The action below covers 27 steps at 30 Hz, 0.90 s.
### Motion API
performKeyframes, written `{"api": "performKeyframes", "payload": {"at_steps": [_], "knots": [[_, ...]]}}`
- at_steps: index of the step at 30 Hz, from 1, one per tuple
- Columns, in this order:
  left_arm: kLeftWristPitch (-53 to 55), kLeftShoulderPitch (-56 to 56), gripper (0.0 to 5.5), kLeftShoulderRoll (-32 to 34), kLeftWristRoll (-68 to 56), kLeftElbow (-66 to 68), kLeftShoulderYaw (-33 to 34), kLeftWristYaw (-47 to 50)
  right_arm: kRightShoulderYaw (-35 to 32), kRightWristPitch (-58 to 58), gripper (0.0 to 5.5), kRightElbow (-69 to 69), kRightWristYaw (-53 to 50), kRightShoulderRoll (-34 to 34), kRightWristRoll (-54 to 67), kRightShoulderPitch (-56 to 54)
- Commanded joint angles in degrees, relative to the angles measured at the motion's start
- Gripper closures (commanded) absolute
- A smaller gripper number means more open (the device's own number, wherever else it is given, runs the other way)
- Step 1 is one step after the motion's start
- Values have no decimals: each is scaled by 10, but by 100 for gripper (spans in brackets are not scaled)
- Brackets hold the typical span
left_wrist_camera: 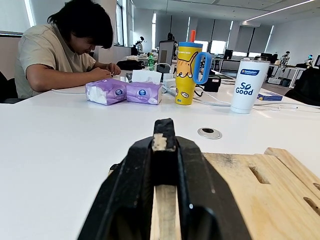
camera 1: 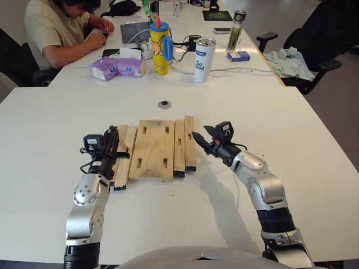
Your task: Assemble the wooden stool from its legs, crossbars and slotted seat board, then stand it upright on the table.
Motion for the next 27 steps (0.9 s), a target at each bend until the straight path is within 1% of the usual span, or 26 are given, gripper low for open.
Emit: {"api": "performKeyframes", "payload": {"at_steps": [1, 5, 6, 7, 15, 19, 22, 27], "knots": [[53, 19, 506, -4, 12, 35, -17, -2, 4, 4, 268, -6, 0, -1, -5, -2], [68, 6, 506, -6, 12, 22, -17, 4, 6, 5, 268, -4, 2, -1, -4, -2], [68, 5, 470, -3, 20, 18, -18, 6, 6, 5, 268, -3, 3, -2, -4, -2], [65, 4, 464, -2, 22, 13, -17, 6, 6, 5, 268, -3, 3, -2, -4, -1], [32, -9, 335, -5, 37, -49, -4, 6, 3, 8, 268, -2, 4, 4, 5, -2], [38, -32, 276, -7, 35, -73, 1, 8, 7, 9, 268, -2, 5, 6, 6, -1], [58, -66, 272, -7, 22, -78, 12, 10, 8, 8, 268, -1, 6, 7, 5, -1], [107, -187, 272, 6, -5, -77, 52, 31, 9, 7, 268, 3, 5, 10, 4, -5]]}}
